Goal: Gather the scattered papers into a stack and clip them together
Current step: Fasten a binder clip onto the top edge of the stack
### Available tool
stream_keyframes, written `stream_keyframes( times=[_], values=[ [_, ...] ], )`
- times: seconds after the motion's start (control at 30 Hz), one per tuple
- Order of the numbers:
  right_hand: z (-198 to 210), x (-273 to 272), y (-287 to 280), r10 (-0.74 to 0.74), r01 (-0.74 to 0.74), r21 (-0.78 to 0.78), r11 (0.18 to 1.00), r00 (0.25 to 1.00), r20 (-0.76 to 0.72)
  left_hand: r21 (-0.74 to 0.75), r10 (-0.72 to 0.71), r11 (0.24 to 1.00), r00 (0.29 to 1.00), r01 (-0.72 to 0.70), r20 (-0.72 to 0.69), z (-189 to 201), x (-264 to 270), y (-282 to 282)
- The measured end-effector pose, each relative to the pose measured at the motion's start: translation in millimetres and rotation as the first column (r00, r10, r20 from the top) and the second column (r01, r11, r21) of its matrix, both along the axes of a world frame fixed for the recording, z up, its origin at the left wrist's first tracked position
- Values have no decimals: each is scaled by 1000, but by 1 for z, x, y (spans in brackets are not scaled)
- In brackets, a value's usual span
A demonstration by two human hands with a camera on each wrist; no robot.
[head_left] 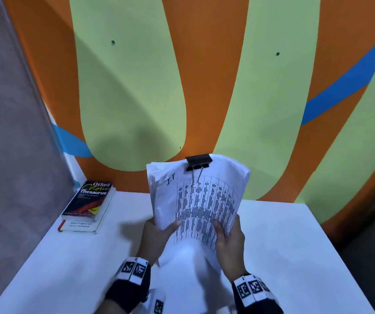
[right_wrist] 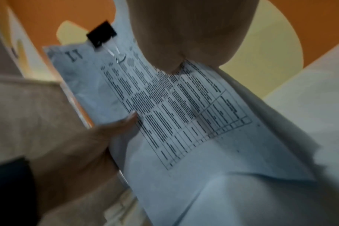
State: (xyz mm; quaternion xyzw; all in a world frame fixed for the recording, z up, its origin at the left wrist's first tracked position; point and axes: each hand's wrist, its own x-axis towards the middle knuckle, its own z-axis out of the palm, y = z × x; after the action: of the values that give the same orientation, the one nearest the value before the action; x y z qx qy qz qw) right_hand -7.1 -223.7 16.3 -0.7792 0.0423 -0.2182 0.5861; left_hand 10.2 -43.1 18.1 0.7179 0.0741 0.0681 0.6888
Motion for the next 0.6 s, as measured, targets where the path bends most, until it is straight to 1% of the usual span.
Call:
stream_keyframes(
  times=[0.1, 0.23, 0.3, 0.33, 0.4, 0.5, 0.6],
  values=[
    [2, -2, -5, -6, 5, -23, 1000, 999, -40, 21, -12, 1000, 1000, 11, 13, 4, -4, 3],
    [9, -4, -9, -38, 26, -87, 996, 990, -133, 103, 25, 994, 998, -30, 51, 0, 2, 5],
    [10, 0, -12, -39, 6, -149, 989, 973, -225, 171, 43, 984, 998, -50, 47, -9, 7, 5],
    [8, 3, -15, -37, -16, -179, 984, 956, -291, 208, 47, 977, 999, -51, 25, -16, 9, 4],
    [-4, 9, -19, -20, -59, -185, 981, 917, -398, 274, 48, 961, 997, -32, -53, -27, 8, 3],
    [-30, 15, -25, -4, -91, -169, 981, 870, -493, 338, 41, 941, 989, 11, -145, -38, 3, -3],
    [-48, 16, -28, -13, -116, -194, 974, 828, -561, 387, 23, 920, 976, 64, -216, -43, -1, -6]
  ],
)
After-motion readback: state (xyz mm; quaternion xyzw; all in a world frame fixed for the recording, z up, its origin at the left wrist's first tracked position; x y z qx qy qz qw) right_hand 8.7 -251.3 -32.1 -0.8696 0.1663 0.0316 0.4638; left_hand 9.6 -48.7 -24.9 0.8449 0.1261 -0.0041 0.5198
